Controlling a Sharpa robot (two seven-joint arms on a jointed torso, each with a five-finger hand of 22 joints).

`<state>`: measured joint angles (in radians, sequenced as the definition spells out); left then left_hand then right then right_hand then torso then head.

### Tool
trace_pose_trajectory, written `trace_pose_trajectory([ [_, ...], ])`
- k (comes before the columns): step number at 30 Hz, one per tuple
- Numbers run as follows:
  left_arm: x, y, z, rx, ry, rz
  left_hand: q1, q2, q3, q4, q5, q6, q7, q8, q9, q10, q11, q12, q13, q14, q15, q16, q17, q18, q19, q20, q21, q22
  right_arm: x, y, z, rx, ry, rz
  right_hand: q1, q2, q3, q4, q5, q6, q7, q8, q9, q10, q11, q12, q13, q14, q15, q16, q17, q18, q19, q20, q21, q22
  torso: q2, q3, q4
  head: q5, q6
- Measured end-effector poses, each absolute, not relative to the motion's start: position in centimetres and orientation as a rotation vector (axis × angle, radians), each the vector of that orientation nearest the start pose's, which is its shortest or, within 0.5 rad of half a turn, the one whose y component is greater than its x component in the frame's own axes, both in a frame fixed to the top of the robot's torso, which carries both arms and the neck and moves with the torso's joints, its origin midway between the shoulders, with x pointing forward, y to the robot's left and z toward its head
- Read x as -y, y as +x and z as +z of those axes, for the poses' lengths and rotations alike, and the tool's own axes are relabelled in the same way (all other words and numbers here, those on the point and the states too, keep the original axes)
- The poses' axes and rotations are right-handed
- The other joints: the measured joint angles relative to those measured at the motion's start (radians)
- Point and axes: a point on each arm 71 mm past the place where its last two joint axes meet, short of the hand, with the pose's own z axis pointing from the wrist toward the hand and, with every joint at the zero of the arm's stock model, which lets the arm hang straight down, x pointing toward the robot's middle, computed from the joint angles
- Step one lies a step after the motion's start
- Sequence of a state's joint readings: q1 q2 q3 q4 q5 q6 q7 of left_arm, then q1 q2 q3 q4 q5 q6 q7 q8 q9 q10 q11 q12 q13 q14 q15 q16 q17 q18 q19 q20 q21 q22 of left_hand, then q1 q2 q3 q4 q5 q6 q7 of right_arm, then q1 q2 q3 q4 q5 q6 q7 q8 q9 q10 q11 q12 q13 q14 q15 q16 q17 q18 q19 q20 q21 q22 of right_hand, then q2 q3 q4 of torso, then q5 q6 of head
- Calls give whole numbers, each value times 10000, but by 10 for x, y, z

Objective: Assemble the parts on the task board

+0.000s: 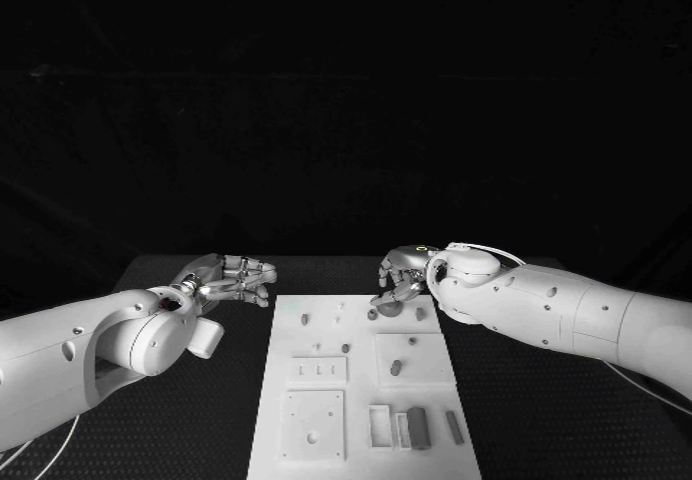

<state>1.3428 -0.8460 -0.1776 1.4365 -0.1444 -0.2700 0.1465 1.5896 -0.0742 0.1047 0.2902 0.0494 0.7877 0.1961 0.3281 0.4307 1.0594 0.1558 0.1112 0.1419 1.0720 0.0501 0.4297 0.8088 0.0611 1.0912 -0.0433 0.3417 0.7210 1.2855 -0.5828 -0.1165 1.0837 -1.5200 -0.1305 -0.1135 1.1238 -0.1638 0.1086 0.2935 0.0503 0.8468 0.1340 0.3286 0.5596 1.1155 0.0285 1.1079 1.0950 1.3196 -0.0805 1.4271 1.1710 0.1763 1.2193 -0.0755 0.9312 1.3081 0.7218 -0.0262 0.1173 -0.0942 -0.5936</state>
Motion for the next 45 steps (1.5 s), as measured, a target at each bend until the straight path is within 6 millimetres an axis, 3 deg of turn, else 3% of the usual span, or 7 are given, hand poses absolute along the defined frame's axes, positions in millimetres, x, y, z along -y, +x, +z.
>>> trace_pose_trajectory([
  [5,-237,511,-176,-16808,-10112,-12630,-44,44,0,0,0,0,0,0,0,1,1,0,0,-1,1,-8,25,0,-14,1,1,4,203,567,-198,-18005,-2442,3402,-864,559,361,-88,0,77,-82,2,234,-312,-128,-43,168,-478,-137,-163,-449,0,-352,-4,0,0,40,8,15,23,5],
  [14,-237,510,-176,-16822,-10108,-12641,-96,-9,0,0,0,0,0,-6,-11,12,-10,-38,1,-4,3,-48,70,0,-49,-32,1,22,197,564,-198,-17963,-2562,3504,1629,544,1325,-1664,0,190,-201,249,680,-275,-202,64,378,-206,-164,171,157,1,-411,23,117,-1,124,12,9,33,36],
  [18,-236,510,-176,-16836,-10099,-12653,-96,-9,0,0,0,0,0,-37,-21,13,-11,-38,1,-4,4,-48,72,0,-50,-31,1,32,195,564,-198,-18028,-2489,3591,2109,572,2797,-2540,0,164,-174,193,918,-320,-159,64,497,-269,-165,250,155,3,-860,88,185,-1,156,8,14,12,36],
  [21,-236,510,-176,-16842,-10100,-12656,-133,-45,0,0,0,0,-1,-37,-21,13,-11,-66,1,-5,4,-48,87,0,-50,-31,1,33,196,565,-198,-18048,-2388,3595,281,150,5535,-4226,2,40,-52,100,1395,-442,-72,153,723,-404,-41,426,167,157,-860,306,651,-1,177,1,26,3,24],
  [22,-236,510,-176,-16842,-10100,-12658,-137,-49,0,-1,0,0,-1,-37,-20,13,-12,-75,1,-5,4,-48,87,0,-50,-31,1,33,197,565,-198,-18041,-2375,3590,-301,275,5837,-4925,10,40,-51,60,1523,-441,-69,154,741,-384,-49,427,145,160,-825,273,745,-1,182,1,27,2,21],
  [25,-237,510,-174,-16822,-10080,-12671,-137,-49,0,0,0,0,-1,-37,-20,13,-12,-79,1,-5,5,-48,90,0,-50,-30,1,42,197,565,-198,-18002,-2408,3575,-784,166,6059,-5690,10,-26,15,-5,1639,-400,-27,202,766,-306,-14,427,133,160,-715,200,813,-1,204,1,40,1,6],
  [45,-237,509,-170,-16788,-9989,-12727,-177,-89,0,-1,0,0,-1,-37,-28,57,-3,-79,2,-19,17,-86,136,0,-65,-11,1,62,177,557,-199,-17838,-3598,3595,-1238,-358,5288,-5679,10,-284,163,-406,1563,-269,54,259,801,-155,107,543,128,158,-550,138,866,-2,499,-50,163,-110,-28],
])
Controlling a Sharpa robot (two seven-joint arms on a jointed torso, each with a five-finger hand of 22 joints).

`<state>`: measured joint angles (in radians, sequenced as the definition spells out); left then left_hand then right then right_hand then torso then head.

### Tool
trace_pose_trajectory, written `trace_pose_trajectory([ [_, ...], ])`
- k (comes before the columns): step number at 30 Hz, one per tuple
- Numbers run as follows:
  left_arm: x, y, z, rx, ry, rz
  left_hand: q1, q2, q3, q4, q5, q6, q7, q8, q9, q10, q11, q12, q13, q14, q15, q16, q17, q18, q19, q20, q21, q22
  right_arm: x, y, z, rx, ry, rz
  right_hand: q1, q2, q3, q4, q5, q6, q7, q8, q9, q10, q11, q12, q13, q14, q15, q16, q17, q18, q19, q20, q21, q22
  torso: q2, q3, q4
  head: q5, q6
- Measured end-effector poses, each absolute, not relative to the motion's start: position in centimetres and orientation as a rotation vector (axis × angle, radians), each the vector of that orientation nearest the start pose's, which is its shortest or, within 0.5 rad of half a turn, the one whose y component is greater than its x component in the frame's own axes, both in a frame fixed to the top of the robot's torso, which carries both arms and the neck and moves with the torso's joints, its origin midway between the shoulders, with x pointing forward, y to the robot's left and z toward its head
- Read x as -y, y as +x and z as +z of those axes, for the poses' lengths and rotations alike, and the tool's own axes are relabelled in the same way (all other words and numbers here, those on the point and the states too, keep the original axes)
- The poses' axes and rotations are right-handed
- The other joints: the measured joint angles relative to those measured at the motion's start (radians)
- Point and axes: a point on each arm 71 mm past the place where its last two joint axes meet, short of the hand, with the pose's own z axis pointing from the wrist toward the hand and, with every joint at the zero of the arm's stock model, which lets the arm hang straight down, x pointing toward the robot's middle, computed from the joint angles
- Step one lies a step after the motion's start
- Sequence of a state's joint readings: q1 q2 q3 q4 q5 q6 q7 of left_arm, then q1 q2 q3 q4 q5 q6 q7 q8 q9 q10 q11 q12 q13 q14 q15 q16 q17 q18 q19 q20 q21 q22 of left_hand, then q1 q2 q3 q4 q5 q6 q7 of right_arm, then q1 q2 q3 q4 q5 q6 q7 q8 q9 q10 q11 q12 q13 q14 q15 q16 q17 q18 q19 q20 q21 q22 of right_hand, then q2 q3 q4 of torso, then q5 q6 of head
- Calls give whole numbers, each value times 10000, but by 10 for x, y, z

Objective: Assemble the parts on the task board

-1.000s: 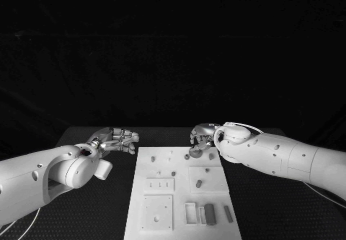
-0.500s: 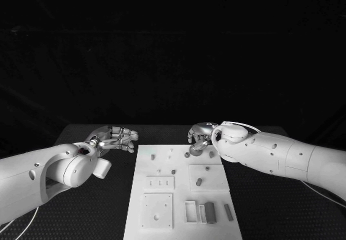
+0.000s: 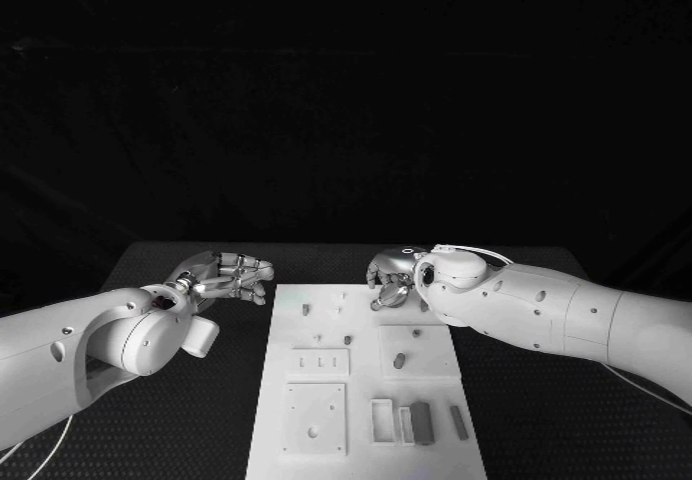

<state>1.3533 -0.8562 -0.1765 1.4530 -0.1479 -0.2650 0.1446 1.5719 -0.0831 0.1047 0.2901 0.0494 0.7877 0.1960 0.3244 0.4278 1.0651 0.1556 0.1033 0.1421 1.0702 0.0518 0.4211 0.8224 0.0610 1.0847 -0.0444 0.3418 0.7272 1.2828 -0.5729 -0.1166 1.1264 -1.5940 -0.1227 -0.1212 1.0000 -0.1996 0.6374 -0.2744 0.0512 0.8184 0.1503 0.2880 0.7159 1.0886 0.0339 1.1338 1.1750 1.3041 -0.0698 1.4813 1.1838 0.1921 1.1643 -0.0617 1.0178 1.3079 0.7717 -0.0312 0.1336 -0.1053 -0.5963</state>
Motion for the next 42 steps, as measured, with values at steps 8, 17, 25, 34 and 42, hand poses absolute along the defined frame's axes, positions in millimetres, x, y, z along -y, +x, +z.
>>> trace_pose_trajectory([
  [8,-236,509,-170,-16795,-9962,-12725,1,1,0,0,0,0,0,0,0,0,-3,-38,0,-1,1,-12,19,0,0,1,0,3,179,556,-204,-17927,-3877,3420,-167,-123,-173,113,0,-16,-16,-116,-49,56,15,0,-1,70,1,0,0,0,32,-25,0,0,104,-12,26,-19,7],
  [17,-236,510,-170,-16794,-9948,-12714,-35,37,0,0,0,0,0,0,1,2,-8,-38,0,-1,1,-38,37,0,0,2,0,10,181,556,-208,-18018,-4099,3239,-123,-79,-130,225,-1,175,-80,-157,-99,162,-19,38,-10,102,-30,37,9,-2,103,-56,0,0,169,-12,19,-37,-14],
  [25,-237,510,-170,-16797,-9945,-12704,-74,-3,0,0,0,0,0,0,-1,3,-12,-38,0,-2,2,-38,37,0,1,4,0,21,181,557,-210,-18065,-4190,3170,108,152,-145,240,-2,337,-149,-156,-153,268,-55,37,-38,164,-92,37,23,-3,171,-62,0,-1,213,0,25,-53,-37],
  [34,-237,510,-170,-16802,-9946,-12692,-74,-3,0,0,0,0,0,0,-8,13,-28,-76,1,-2,2,-38,52,0,2,5,0,21,180,558,-209,-18009,-4234,3185,144,571,-252,133,-8,498,-192,-200,-177,393,-107,36,-37,215,-139,76,23,-4,174,-61,3,-1,244,0,27,-55,-67],
  [42,-237,510,-170,-16818,-9944,-12695,-74,-2,0,0,0,1,-1,0,-7,41,-6,-76,1,-2,2,-76,78,0,15,21,0,29,179,559,-209,-17934,-4238,3222,174,963,-371,68,-8,688,-277,-217,-231,519,-161,90,-4,255,-173,76,29,-5,190,-44,3,-1,267,-6,34,-35,-92],
])
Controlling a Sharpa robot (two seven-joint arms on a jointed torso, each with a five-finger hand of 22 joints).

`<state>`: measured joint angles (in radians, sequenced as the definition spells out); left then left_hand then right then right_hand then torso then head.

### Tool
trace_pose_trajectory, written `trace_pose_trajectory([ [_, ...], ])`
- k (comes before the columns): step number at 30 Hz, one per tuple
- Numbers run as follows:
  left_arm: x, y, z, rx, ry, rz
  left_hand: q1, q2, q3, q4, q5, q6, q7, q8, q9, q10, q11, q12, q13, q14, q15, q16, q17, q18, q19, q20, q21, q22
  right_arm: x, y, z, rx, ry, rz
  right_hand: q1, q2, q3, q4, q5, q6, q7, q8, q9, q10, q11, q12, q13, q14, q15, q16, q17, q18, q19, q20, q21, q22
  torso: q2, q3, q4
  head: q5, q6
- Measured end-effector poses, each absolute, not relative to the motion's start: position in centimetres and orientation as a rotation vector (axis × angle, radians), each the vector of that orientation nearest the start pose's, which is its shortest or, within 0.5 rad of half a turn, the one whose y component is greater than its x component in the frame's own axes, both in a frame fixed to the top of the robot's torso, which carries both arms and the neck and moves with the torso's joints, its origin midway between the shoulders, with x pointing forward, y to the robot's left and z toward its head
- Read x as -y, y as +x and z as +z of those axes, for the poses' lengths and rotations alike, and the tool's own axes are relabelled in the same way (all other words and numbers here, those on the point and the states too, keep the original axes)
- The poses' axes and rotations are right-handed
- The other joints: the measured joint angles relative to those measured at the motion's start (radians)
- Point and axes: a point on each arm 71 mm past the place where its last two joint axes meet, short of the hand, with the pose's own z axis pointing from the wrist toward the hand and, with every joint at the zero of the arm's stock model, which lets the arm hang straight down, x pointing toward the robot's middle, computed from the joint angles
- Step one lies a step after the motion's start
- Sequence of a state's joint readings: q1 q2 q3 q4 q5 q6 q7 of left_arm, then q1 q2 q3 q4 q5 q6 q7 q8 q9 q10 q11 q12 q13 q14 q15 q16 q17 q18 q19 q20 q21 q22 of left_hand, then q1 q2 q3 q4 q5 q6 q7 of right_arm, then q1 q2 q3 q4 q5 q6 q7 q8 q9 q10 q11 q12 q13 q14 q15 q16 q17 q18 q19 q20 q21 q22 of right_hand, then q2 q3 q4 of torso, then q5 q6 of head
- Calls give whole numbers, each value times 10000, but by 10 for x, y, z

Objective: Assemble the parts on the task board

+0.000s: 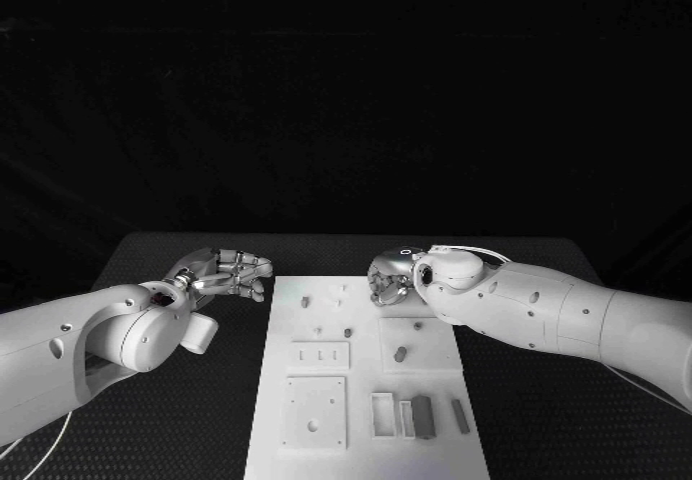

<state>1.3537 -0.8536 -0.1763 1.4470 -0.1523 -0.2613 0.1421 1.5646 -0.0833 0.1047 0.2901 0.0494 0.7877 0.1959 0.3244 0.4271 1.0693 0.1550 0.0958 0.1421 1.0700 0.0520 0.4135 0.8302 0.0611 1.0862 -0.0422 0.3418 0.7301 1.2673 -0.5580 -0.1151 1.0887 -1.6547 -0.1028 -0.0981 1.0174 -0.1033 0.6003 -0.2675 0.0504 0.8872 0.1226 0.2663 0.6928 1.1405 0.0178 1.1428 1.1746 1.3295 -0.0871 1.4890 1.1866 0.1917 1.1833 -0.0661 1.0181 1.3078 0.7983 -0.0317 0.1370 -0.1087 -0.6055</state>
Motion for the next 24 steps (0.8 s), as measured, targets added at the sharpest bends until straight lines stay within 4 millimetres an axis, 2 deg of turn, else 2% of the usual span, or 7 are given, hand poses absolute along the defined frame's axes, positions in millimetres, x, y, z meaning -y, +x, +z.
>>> trace_pose_trajectory([
  [2,-237,511,-170,-16820,-9945,-12692,0,0,0,0,0,0,0,0,0,0,0,0,0,0,0,0,0,0,-3,4,0,0,179,559,-209,-17914,-4241,3228,30,51,-28,-28,0,72,-44,-17,-1,77,-15,25,28,12,8,0,5,0,0,0,0,0,5,-7,-1,0,-9],
  [8,-237,511,-170,-16824,-9948,-12683,0,0,0,0,0,0,0,0,0,12,-13,0,0,0,0,-1,-2,0,-14,15,0,10,179,560,-208,-17845,-4284,3234,153,406,-12,-105,0,246,-177,-29,-59,178,-106,73,57,75,-43,40,36,1,1,2,1,0,21,-7,-8,-10,-13],
  [13,-238,511,-170,-16826,-9952,-12672,1,0,0,0,0,0,0,0,1,13,-14,0,0,-1,1,-1,7,0,-13,16,0,10,179,560,-208,-17803,-4328,3224,282,563,-28,-141,-2,449,-354,99,-47,290,-181,74,67,128,-92,40,63,1,1,3,0,0,30,-12,-8,-18,-13],
  [16,-238,511,-170,-16828,-9954,-12666,3,-2,0,0,0,0,0,0,1,13,-14,0,0,0,1,-2,12,0,-13,16,0,10,179,559,-207,-17779,-4348,3222,290,684,-40,-153,-3,480,-383,117,-8,324,-213,74,67,173,-137,59,94,1,1,4,0,0,36,-12,-8,-18,-13],
  [24,-238,511,-170,-16824,-9958,-12650,1,-5,0,0,0,0,0,0,1,13,-16,-35,0,-1,1,-2,24,0,-13,17,0,20,179,556,-207,-17605,-4360,3304,281,773,-69,-182,-11,537,-397,129,-26,392,-250,74,90,216,-177,77,137,5,15,20,0,0,48,-13,-8,-6,25],
])
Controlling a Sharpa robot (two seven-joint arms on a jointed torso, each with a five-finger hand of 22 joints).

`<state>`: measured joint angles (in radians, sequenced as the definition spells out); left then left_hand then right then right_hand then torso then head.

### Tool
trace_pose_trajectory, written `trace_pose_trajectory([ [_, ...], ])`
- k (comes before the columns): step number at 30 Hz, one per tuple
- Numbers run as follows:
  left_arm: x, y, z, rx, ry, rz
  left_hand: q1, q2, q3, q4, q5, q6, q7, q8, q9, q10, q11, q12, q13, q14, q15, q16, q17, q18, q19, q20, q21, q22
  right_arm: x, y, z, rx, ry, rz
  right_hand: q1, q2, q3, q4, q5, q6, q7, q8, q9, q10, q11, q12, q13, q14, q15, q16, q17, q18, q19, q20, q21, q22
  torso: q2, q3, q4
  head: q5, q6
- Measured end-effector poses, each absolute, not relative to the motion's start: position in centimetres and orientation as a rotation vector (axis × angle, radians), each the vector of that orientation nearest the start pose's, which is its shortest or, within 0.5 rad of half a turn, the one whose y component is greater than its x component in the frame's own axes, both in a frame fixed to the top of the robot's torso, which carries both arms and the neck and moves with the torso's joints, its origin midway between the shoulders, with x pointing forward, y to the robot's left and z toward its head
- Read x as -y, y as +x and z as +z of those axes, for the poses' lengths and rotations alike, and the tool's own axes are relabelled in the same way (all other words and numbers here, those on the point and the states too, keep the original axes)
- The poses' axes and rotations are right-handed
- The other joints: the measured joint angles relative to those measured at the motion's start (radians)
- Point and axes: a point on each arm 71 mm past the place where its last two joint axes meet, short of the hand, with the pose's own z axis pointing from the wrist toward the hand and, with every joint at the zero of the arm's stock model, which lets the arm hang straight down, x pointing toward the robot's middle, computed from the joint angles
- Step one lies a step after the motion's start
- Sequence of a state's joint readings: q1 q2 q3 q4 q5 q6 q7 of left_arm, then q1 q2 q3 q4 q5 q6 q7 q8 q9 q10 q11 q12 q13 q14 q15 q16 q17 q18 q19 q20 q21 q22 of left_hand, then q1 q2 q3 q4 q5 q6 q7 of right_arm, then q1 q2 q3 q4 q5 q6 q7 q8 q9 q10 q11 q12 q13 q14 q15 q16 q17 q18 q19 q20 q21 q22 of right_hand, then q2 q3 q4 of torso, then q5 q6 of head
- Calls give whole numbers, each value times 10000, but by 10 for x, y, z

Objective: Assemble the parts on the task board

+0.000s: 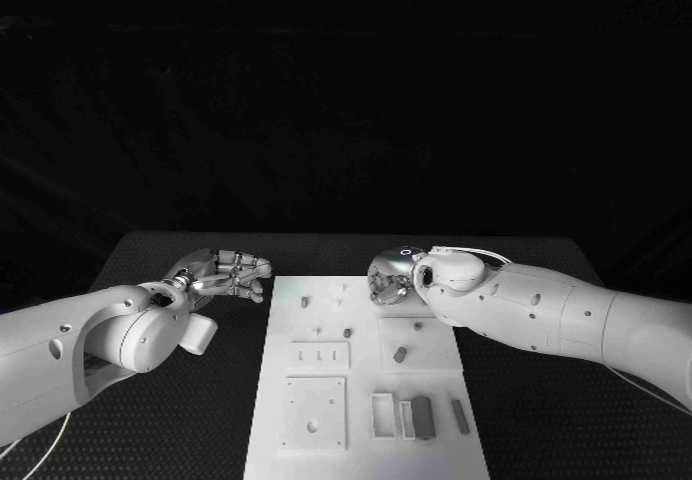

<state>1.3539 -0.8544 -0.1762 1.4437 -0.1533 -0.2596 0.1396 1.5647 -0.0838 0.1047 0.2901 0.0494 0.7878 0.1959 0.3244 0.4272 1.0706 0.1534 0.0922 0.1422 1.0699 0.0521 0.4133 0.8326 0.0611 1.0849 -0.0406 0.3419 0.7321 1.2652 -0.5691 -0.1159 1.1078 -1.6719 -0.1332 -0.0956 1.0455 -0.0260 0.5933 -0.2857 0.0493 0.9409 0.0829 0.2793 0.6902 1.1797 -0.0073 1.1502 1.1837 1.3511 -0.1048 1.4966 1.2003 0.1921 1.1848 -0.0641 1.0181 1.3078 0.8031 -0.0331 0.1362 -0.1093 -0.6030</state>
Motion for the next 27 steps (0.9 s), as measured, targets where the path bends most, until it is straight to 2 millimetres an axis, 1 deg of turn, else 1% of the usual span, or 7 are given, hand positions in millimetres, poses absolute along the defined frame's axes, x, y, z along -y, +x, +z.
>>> trace_pose_trajectory([
  [3,-239,511,-170,-16822,-9962,-12644,-37,-37,0,0,0,0,0,0,-9,0,-1,0,0,0,0,-37,11,0,0,0,0,0,178,553,-208,-17509,-4380,3368,0,0,0,0,0,25,-17,-28,-2,36,-35,0,10,45,-20,0,21,6,0,1,0,0,6,-3,0,7,18],
  [5,-239,511,-170,-16822,-9966,-12639,-38,-38,0,0,0,0,0,0,-9,0,-1,0,0,0,0,-37,13,0,0,1,0,-1,177,551,-207,-17415,-4367,3412,0,0,0,0,0,61,-31,-36,-2,63,-9,0,10,68,-41,0,43,12,22,-20,0,0,8,-4,0,8,27],
  [12,-239,511,-170,-16824,-9969,-12631,-38,-38,0,0,0,0,0,0,-9,0,-3,0,0,0,0,-37,14,0,0,1,0,9,167,553,-189,-16778,-4188,3638,0,-1,-1,-1,-1,97,-64,-42,0,107,-35,0,22,70,-41,0,46,12,39,-34,0,0,15,-12,7,14,72],
  [17,-239,511,-170,-16831,-9967,-12634,-38,-38,25,24,0,0,0,0,-9,0,-4,0,0,0,0,-38,26,0,0,1,0,10,155,553,-182,-16275,-4271,3686,-1,-2,-57,2,-1,111,-77,-6,0,108,-35,0,21,78,-49,39,48,12,40,-33,0,0,26,-13,7,15,95],
  [20,-239,511,-170,-16835,-9965,-12637,-38,-38,54,2,0,0,0,0,-9,-1,-5,0,0,0,0,-38,31,-1,0,2,0,10,148,552,-180,-15963,-4403,3640,-1,-3,-57,2,-1,130,-90,-5,0,162,-88,0,21,106,-75,39,65,12,96,-62,0,0,28,-15,11,15,106],
  [23,-239,511,-170,-16839,-9965,-12638,-38,-38,54,1,0,0,0,0,-8,-1,-6,0,0,0,0,-38,38,0,0,1,0,10,140,552,-178,-15731,-4507,3646,-1,-4,-58,1,-1,153,-106,-4,0,196,-53,-1,20,108,-75,39,65,12,107,-72,-1,0,32,-17,12,16,110],
  [27,-238,511,-170,-16847,-9956,-12647,-38,-38,54,1,0,0,0,0,-9,2,-4,1,0,0,1,-38,39,0,0,2,0,19,127,552,-178,-15523,-4625,3681,-1,-5,-59,0,-2,178,-105,-5,0,196,-53,-1,20,123,-63,39,65,13,108,-71,-1,0,39,-17,13,16,114],
])
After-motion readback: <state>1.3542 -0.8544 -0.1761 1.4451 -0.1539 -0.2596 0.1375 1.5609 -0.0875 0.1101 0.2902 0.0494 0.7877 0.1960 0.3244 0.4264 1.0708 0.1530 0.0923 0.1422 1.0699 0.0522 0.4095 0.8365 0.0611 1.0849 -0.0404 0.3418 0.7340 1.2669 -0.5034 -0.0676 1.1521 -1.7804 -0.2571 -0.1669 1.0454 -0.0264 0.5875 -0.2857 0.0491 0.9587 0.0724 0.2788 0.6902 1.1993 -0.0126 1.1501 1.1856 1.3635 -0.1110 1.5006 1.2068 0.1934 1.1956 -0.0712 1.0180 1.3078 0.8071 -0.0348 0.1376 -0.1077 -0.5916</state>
